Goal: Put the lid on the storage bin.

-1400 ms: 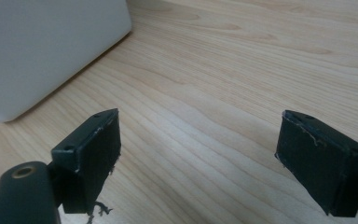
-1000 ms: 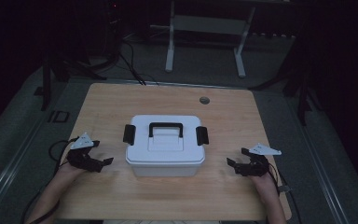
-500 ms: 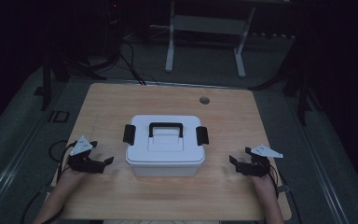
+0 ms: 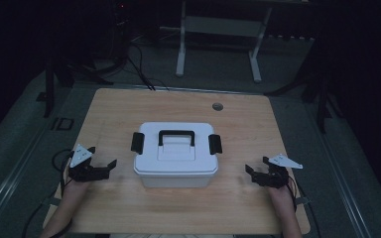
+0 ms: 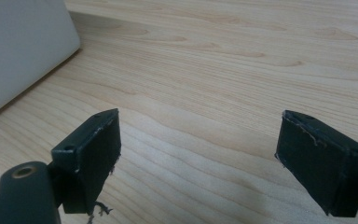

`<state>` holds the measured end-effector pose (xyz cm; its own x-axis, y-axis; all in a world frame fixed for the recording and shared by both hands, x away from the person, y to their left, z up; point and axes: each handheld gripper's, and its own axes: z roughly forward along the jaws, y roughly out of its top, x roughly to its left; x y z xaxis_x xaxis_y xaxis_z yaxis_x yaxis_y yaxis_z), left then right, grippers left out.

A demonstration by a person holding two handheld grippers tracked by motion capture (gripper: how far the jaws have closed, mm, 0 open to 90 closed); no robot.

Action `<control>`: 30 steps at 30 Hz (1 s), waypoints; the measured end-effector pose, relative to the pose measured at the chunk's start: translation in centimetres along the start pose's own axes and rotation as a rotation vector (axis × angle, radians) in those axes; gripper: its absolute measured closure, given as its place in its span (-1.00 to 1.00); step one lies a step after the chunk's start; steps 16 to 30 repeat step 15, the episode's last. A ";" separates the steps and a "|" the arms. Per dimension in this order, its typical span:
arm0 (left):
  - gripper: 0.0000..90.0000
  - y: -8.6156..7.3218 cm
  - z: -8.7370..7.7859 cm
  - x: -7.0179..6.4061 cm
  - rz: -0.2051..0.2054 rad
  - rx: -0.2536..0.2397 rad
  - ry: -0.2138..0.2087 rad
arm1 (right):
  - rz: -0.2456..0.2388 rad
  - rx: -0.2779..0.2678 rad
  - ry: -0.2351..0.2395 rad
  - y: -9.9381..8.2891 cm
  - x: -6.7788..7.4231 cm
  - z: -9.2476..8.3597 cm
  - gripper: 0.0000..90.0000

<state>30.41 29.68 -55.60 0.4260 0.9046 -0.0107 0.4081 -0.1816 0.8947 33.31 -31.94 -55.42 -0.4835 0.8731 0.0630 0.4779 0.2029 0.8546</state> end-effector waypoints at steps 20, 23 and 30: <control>-0.98 -0.2 0.0 0.1 0.003 0.016 0.067 | 0.012 0.002 -0.014 0.0 -0.1 0.0 -0.70; -0.98 -0.2 0.0 0.1 0.003 0.016 0.067 | 0.012 0.002 -0.014 0.0 -0.1 0.0 -0.70; -0.98 -0.2 0.0 0.1 0.003 0.016 0.067 | 0.012 0.002 -0.014 0.0 -0.1 0.0 -0.70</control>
